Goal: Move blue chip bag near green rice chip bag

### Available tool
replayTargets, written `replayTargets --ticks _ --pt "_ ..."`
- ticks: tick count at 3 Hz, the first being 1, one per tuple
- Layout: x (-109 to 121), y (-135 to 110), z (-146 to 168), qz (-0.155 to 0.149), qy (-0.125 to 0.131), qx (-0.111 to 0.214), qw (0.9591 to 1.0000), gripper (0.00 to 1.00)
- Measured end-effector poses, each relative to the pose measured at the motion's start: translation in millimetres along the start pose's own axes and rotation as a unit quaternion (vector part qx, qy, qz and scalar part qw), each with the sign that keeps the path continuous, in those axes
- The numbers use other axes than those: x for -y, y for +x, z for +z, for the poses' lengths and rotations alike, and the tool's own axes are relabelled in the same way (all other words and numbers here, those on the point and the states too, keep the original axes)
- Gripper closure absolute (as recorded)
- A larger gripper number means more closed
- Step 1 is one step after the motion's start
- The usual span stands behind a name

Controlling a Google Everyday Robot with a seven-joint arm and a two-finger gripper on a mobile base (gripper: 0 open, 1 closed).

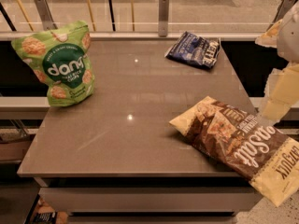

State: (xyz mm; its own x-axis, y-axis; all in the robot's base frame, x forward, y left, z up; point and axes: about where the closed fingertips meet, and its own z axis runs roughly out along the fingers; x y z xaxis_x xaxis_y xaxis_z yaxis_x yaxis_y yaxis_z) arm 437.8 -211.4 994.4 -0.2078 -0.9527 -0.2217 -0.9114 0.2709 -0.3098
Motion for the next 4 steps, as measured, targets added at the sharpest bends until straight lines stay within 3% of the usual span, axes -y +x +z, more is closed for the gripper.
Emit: replayTargets --ticks 2,3,4 --pt "16 -10 12 -0.001 0.029 0.014 0.9995 0.00" --pt "39 -18 25 0.002 0.055 0.026 0.9982 0.00" --pt "95 -31 60 -0.009 0.084 0.023 0.9962 0.00"
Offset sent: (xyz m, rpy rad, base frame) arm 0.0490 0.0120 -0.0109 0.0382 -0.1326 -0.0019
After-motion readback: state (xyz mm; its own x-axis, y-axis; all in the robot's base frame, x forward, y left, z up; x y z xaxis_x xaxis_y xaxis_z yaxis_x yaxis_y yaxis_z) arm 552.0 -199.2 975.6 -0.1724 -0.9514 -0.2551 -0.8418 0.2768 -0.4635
